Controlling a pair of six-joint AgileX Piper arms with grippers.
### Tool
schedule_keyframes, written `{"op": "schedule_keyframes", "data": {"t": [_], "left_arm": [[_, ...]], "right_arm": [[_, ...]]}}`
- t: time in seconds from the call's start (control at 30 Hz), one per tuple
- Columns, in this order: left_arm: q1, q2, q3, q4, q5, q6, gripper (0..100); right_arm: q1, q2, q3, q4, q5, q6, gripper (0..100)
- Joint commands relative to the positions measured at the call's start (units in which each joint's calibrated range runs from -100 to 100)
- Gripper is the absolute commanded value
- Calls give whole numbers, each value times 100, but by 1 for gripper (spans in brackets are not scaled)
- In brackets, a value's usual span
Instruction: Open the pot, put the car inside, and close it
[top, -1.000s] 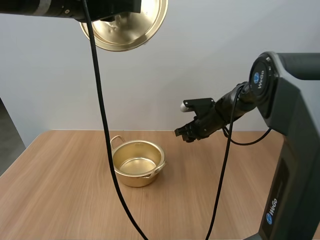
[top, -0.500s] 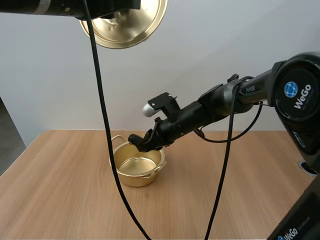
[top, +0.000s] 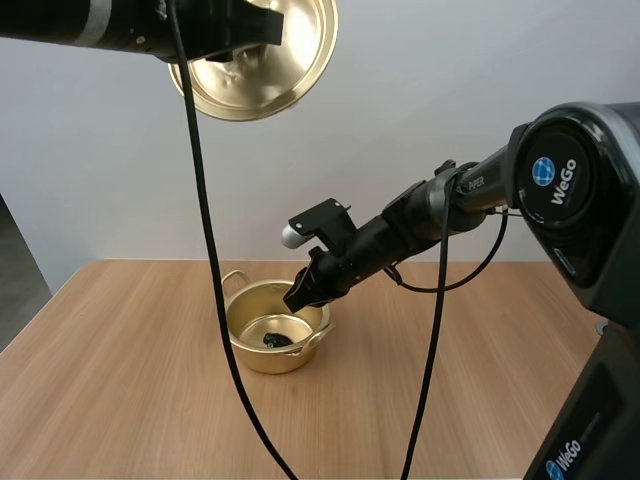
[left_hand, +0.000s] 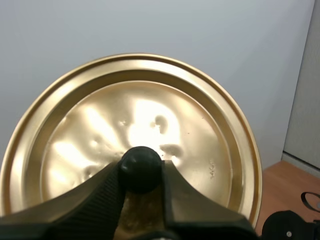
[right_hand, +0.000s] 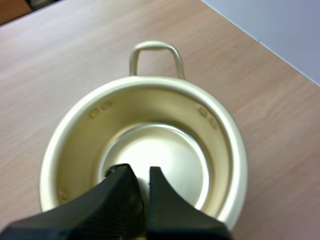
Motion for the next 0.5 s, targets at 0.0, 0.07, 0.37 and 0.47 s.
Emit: {"op": "schedule_keyframes", "data": {"t": [0.0, 0.07, 0.37, 0.47], "left_arm": [[1, 80, 200, 263, 321, -1, 0], [1, 253, 429, 562, 834, 9, 0], [-383, 1560, 1661, 1434, 815, 266, 0], [-605, 2036, 1982, 1638, -103, 264, 0]], "right_arm": [[-119, -63, 1, -351, -714, 454, 0], [-293, -78, 1, -808, -1482, 952, 0], [-1398, -83, 1, -625, -1360, 1247, 0], [-1628, -83, 1, -375, -792, 1111, 0]]}}
